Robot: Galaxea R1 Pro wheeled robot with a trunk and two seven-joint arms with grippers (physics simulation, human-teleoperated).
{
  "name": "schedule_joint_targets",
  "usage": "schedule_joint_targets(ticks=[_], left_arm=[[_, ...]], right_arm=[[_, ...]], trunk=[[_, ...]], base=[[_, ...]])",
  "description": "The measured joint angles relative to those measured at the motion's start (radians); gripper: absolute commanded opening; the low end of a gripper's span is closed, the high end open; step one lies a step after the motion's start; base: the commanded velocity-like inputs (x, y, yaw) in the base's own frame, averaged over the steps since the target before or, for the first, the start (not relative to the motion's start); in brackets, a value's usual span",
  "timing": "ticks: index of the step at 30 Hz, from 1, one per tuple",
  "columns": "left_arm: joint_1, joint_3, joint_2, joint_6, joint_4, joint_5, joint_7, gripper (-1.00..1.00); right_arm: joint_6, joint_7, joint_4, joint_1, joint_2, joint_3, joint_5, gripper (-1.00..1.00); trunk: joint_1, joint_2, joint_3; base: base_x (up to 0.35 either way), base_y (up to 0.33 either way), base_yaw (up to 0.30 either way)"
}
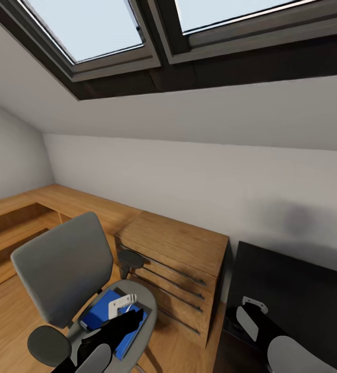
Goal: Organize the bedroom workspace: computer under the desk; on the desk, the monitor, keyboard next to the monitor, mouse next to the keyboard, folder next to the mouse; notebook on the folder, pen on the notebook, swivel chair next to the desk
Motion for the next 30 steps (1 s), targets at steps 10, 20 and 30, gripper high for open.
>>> schedule_joint_targets(ticks=[10, 20, 30], left_arm=[[0.0, -0.001, 0.0, 0.0, 0.0, 0.0, 0.0, 1.0], [0.0, -0.003, 0.0, 0.0, 0.0, 0.0, 0.0, 1.0], [0.0, -0.004, 0.0, 0.0, 0.0, 0.0, 0.0, 1.0]], right_arm=[[-0.002, 0.0, -0.001, 0.0, 0.001, 0.0, 0.0, 1.0], [-0.001, 0.0, -0.001, 0.0, 0.001, 0.0, 0.003, -1.0], [-0.001, 0.001, -0.003, 0.0, 0.002, 0.0, 0.006, -1.0]], trunk=[[0.012, -0.021, -0.01], [0.012, -0.021, -0.01], [0.012, -0.021, -0.01]], base=[[0.0, 0.0, 0.0], [0.0, 0.0, 0.0], [0.0, 0.0, 0.0]])
